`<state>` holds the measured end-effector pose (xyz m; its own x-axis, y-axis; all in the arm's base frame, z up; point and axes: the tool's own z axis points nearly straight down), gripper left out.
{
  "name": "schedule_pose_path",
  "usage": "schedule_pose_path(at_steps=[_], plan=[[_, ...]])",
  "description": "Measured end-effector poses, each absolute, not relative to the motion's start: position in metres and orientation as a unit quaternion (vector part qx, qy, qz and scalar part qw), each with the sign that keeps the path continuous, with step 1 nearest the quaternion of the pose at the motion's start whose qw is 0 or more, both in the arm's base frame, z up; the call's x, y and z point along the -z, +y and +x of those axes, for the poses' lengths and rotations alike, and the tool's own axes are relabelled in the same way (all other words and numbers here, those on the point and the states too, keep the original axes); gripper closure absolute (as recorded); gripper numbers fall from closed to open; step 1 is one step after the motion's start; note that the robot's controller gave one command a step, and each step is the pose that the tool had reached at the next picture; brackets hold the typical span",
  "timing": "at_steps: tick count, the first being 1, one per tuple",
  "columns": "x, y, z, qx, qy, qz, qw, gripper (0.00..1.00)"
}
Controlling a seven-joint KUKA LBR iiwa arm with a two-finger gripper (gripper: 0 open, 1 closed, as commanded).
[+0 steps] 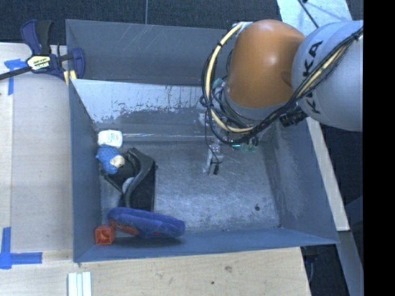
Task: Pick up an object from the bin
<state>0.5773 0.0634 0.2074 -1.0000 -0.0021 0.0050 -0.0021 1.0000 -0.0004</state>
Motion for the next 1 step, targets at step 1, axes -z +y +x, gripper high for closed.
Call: schedule_pose_path(at_steps=[1], plan=[[-0.1476, 0.1378, 0.5965, 0.001, -0.965, 0.261, 0.0, 0.0]])
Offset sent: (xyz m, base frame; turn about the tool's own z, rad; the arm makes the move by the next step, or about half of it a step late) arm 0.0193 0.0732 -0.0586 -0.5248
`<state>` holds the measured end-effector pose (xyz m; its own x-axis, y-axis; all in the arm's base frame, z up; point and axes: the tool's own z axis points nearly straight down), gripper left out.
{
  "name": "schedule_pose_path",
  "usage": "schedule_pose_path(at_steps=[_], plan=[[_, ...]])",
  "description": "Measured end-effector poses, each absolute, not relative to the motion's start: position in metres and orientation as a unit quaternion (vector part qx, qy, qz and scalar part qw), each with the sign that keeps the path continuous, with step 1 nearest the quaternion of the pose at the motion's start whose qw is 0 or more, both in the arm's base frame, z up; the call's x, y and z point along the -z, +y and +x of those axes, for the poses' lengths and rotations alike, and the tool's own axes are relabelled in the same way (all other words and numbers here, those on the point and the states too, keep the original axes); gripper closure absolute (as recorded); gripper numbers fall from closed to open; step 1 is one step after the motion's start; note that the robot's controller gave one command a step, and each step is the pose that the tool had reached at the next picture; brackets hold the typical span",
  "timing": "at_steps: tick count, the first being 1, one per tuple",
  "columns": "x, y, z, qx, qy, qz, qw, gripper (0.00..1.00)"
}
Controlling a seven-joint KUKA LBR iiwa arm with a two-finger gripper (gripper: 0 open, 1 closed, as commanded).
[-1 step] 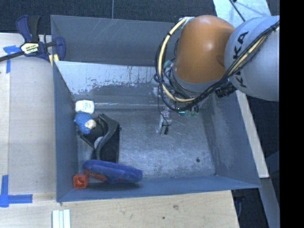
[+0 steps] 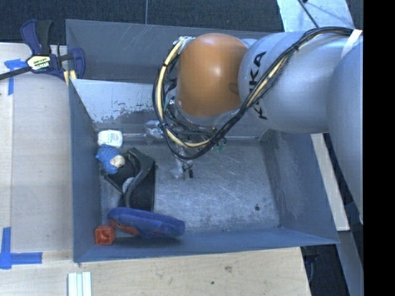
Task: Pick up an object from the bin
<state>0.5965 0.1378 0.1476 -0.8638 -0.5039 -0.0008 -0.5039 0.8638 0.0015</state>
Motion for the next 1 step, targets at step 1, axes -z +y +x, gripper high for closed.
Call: schedule_pose_path(at_steps=[1], plan=[[-0.1199, 0.2104, 0.557, -0.002, 0.96, -0.279, -0.001, 0.0]])
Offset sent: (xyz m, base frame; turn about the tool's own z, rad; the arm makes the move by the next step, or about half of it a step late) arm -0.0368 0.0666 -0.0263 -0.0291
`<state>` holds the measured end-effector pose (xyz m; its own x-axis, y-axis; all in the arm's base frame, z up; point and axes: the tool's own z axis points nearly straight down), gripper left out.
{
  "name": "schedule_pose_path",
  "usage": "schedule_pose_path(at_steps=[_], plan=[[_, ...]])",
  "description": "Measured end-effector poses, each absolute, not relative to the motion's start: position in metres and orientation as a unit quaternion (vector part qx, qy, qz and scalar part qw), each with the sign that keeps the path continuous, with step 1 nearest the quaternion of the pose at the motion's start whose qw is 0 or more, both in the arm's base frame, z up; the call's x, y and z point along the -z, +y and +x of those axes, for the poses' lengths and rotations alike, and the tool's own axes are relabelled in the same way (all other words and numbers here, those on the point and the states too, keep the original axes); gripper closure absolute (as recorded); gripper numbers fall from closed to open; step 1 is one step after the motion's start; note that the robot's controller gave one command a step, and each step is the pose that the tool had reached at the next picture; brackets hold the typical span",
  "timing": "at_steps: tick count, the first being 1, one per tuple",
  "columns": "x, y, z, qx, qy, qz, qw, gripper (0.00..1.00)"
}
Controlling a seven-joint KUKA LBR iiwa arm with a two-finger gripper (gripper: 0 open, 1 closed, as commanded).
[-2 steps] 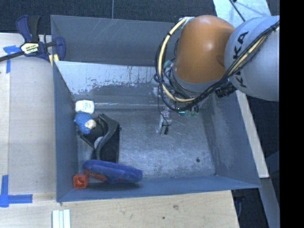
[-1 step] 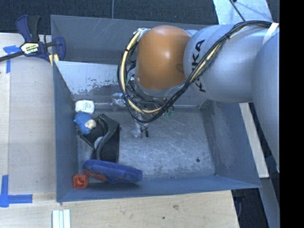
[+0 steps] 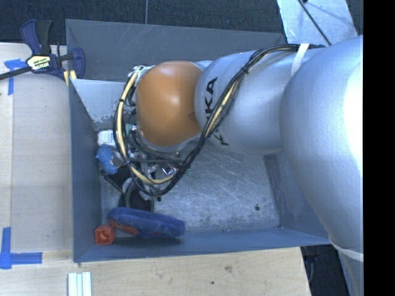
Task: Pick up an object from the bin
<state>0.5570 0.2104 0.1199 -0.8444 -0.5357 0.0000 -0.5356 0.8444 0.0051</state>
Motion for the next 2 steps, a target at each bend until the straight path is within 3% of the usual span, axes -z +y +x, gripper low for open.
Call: schedule_pose_path(at_steps=[1, 2], plan=[[-0.126, 0.2, 0.539, 0.0, -0.993, 0.12, 0.0, 0.0], [-0.077, 0.203, 0.51, 0.001, -0.999, 0.047, -0.008, 0.0]])
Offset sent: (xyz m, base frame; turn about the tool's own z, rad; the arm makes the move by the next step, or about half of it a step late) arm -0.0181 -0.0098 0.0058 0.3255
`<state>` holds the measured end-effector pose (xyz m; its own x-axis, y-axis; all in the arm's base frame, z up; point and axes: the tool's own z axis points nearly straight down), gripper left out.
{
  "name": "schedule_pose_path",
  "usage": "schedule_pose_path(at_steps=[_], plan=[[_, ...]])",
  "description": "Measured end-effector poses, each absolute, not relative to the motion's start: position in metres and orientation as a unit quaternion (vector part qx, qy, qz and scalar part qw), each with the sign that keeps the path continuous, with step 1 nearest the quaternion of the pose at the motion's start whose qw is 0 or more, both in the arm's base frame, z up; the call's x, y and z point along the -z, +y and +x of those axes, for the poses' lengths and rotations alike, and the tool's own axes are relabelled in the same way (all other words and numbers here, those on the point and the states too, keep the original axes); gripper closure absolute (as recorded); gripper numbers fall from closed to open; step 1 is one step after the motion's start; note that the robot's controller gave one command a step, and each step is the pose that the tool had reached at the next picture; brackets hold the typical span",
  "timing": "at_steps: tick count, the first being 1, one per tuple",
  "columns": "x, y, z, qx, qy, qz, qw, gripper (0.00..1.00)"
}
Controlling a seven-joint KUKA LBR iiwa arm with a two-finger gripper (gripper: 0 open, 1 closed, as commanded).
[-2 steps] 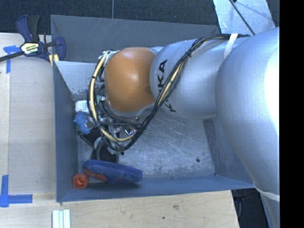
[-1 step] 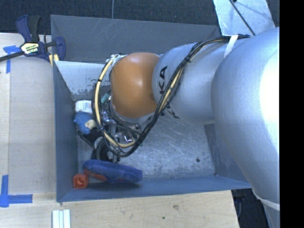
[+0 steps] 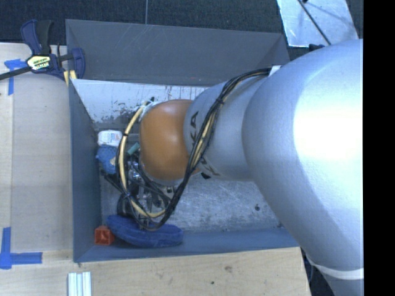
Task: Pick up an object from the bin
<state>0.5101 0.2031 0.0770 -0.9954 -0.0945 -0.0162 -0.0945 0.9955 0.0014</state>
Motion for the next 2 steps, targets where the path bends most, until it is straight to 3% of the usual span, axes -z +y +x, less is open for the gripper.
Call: schedule_pose_path(at_steps=[1, 2], plan=[[-0.0745, 0.1955, 0.5539, -0.004, 0.949, 0.315, -0.004, 0.0], [-0.0794, 0.1957, 0.5574, -0.006, 0.949, 0.314, 0.0, 1.0]])
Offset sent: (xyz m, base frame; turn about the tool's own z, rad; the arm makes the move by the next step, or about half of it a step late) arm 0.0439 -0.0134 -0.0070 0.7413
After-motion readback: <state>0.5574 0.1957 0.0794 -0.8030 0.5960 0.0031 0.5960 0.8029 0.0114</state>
